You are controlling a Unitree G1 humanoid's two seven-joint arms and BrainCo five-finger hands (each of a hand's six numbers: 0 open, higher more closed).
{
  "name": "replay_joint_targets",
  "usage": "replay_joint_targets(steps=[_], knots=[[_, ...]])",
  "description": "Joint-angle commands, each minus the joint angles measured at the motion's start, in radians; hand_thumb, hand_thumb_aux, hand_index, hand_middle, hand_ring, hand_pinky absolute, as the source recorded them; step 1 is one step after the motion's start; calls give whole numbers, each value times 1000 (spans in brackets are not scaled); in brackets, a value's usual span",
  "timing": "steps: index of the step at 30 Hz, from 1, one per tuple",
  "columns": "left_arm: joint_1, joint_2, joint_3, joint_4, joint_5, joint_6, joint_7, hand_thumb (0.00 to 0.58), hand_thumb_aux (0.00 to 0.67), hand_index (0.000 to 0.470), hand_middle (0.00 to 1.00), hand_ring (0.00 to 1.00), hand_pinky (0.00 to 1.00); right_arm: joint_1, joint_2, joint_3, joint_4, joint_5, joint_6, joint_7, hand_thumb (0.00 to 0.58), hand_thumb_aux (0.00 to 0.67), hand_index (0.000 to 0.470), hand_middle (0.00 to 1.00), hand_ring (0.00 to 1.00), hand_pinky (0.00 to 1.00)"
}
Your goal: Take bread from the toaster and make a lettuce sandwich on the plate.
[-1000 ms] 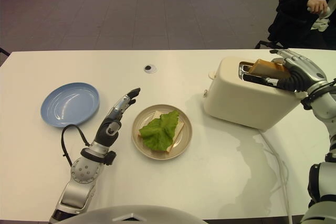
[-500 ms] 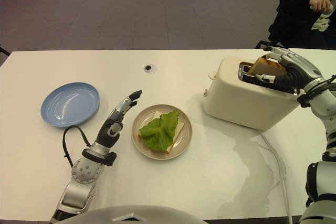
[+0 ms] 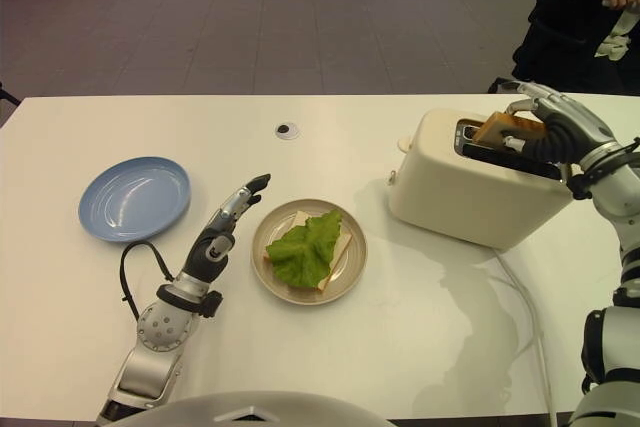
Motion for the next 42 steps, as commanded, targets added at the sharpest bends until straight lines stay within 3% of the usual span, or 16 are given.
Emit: replay_joint_targets(steps=[1,5,9,13,18,22,25,34,39,42], knots=[[12,-3,0,14,15,-5,1,0,0,0,0,0,0,-99,-38,-99,-96,249,63,232,580,670,470,0,0,0],[20,-6,14,15,23,-30,19,0,0,0,0,0,0,-170,-67,-219,-318,606,341,559,580,670,470,0,0,0],[11,-8,26,23,26,-56,32,0,0,0,0,0,0,-48,-34,-309,-617,920,704,743,580,670,470,0,0,0],[-10,-6,42,48,32,-92,36,0,0,0,0,0,0,129,74,-284,-924,1126,1027,726,580,670,470,0,0,0],[-27,3,68,65,50,-148,49,0,0,0,0,0,0,225,214,-137,-1115,1145,1267,661,580,670,470,0,0,0],[-33,6,74,82,87,-177,61,0,0,0,0,0,0,289,307,57,-1141,969,1282,645,580,670,470,0,0,0],[-34,6,74,88,96,-186,63,0,0,0,0,0,0,311,356,131,-1121,859,1258,630,580,670,470,0,0,0],[-26,8,62,89,115,-197,58,0,0,0,0,0,0,326,451,190,-987,661,1185,610,580,670,470,0,0,0],[-20,25,30,70,221,-215,59,0,0,0,0,0,0,333,501,195,-971,581,1112,575,580,670,470,0,0,0],[-13,48,1,45,356,-236,73,0,0,0,0,0,0,339,524,216,-973,536,1075,572,571,586,411,0,0,0]])
